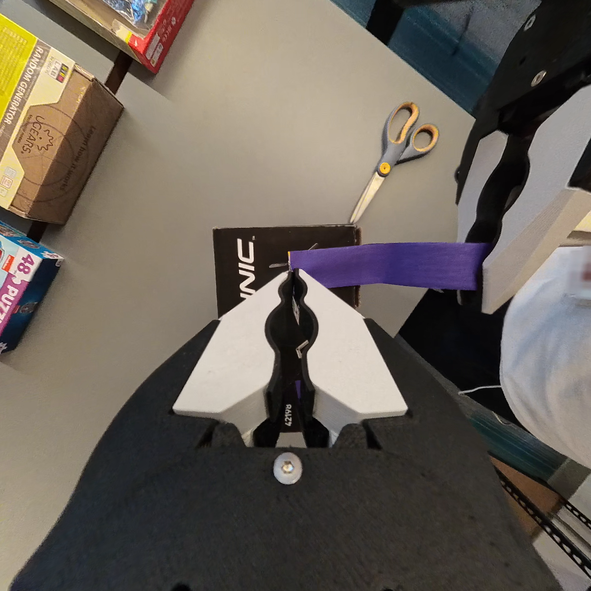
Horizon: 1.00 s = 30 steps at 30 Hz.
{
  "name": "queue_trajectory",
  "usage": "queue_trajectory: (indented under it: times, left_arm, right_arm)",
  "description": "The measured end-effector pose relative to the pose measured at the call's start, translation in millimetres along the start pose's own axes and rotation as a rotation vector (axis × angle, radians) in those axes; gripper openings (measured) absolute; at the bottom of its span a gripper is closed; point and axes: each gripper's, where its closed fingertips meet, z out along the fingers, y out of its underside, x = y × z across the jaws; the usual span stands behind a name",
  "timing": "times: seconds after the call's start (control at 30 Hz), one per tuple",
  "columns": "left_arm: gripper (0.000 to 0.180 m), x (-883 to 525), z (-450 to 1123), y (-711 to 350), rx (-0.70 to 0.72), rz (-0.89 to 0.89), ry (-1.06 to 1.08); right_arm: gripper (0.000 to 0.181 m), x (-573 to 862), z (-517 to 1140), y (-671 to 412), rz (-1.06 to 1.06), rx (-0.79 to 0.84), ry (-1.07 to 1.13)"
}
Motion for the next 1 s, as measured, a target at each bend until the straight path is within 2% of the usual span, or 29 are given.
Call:
queue_trajectory:
  times: [0.43,0.47,0.5,0.53,0.67,0.77,0.9,1.0]
  left_arm:
    - [0.0,-4,1,-3,0.081,0.114,-0.356]
    - [0.016,-10,-2,-4,0.088,0.116,-0.419]
    - [0.045,-20,-10,-6,0.103,0.131,-0.522]
    - [0.052,-24,-14,-5,0.09,0.143,-0.551]
    - [0.058,-30,-13,-4,0.13,0.05,-0.524]
    - [0.073,-41,-15,-3,0.194,-0.047,-0.509]
    - [0.071,-61,-24,9,0.257,-0.127,-0.6]
    - [0.073,-51,-32,4,0.37,-0.171,-0.578]
  right_arm:
    - [0.009,9,3,0,0.045,0.003,-0.05]
    - [0.009,10,3,-1,0.041,0.001,-0.047]
    - [0.009,10,4,0,0.039,-0.007,-0.043]
    - [0.009,11,4,1,0.035,-0.012,-0.042]
    - [0.009,12,5,-1,0.04,-0.005,-0.053]
    - [0.009,13,5,-2,0.036,-0.007,-0.057]
    - [0.008,13,7,-2,0.038,-0.01,-0.064]
    - [0.008,14,7,-3,0.038,-0.011,-0.064]
